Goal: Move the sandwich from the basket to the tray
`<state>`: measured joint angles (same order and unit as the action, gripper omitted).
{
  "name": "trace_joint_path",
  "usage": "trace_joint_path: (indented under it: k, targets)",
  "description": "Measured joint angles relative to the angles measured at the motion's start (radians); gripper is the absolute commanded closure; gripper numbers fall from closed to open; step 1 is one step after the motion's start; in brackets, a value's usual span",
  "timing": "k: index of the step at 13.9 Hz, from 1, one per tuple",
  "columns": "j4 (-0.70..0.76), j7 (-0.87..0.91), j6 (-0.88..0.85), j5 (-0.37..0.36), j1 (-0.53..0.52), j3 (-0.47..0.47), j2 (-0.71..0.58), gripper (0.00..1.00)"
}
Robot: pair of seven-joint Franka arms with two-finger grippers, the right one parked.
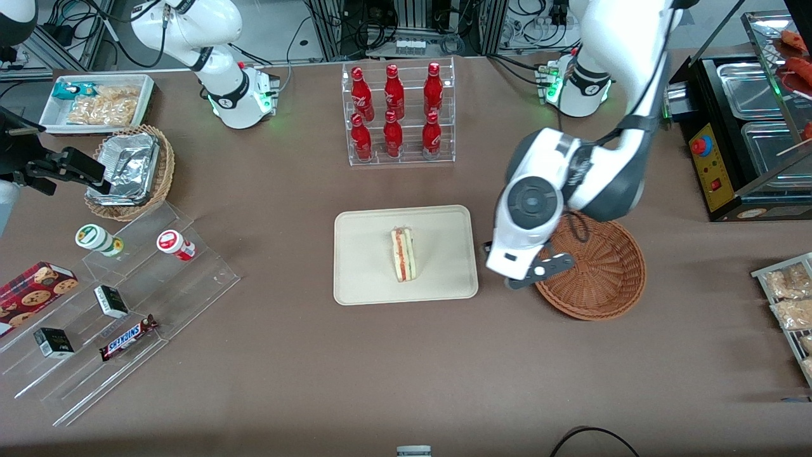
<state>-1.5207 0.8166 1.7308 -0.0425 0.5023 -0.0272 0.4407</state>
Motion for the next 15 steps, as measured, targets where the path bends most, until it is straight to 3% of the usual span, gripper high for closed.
trace_joint_path:
  k: [3,7,15]
  targets:
    - [-0.056,-0.07,-0.021,0.001,-0.07,0.015,-0.078,0.0]
    - [-0.081,-0.149,-0.084,0.001,-0.247,0.162,-0.158,0.0]
    - [-0.198,-0.553,-0.262,0.001,-0.433,0.178,-0.408,0.0]
